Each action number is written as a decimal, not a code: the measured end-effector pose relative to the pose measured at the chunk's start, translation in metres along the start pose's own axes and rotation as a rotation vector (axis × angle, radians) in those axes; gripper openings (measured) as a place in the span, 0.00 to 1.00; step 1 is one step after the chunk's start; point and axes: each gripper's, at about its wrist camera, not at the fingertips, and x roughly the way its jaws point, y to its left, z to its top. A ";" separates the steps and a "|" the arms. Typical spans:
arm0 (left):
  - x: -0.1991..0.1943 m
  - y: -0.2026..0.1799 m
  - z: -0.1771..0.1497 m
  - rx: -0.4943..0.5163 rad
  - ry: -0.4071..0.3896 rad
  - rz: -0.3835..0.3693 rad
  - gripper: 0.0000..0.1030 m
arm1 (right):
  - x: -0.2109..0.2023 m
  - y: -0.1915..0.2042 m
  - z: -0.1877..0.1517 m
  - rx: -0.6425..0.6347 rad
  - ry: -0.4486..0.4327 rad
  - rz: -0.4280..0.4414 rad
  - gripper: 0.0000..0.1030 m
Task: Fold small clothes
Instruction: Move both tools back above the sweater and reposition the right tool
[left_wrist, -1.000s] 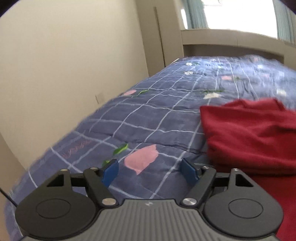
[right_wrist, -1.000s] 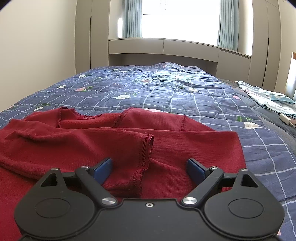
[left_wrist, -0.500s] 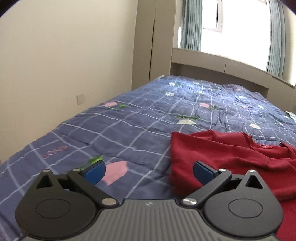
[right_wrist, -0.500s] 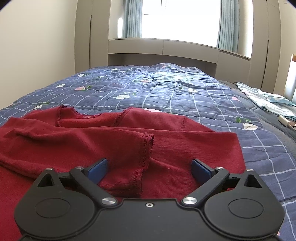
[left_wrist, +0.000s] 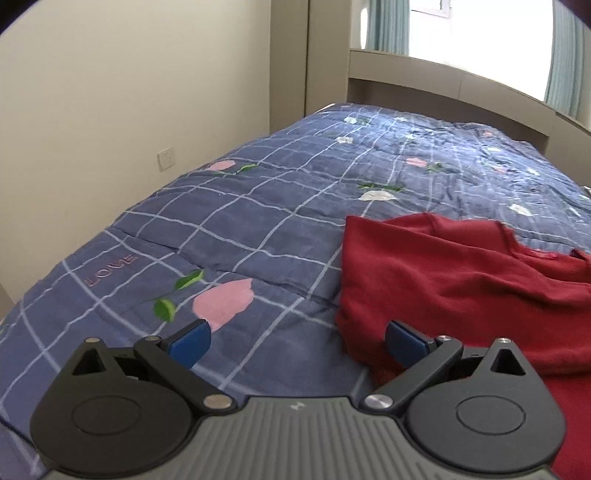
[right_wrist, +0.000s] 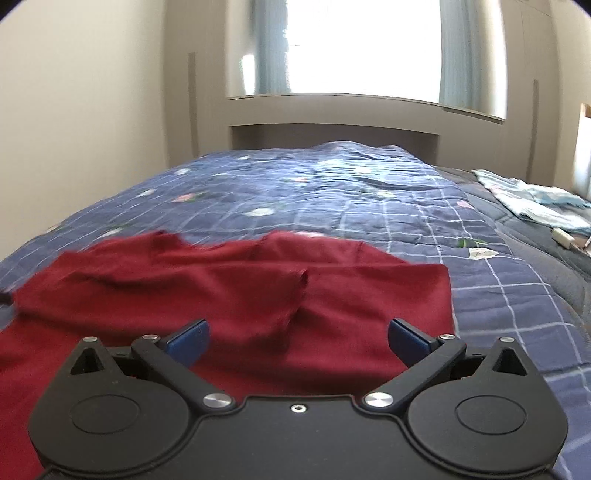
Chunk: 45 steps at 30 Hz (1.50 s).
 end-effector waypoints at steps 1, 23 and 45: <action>-0.007 0.000 -0.001 0.006 -0.001 -0.008 1.00 | -0.014 0.003 -0.005 -0.024 0.005 0.013 0.99; -0.175 -0.009 -0.073 0.141 0.025 -0.171 1.00 | -0.207 0.082 -0.084 -0.161 0.194 0.049 0.99; -0.246 -0.002 -0.166 0.263 0.098 -0.218 1.00 | -0.258 0.109 -0.109 -0.138 0.245 0.093 0.99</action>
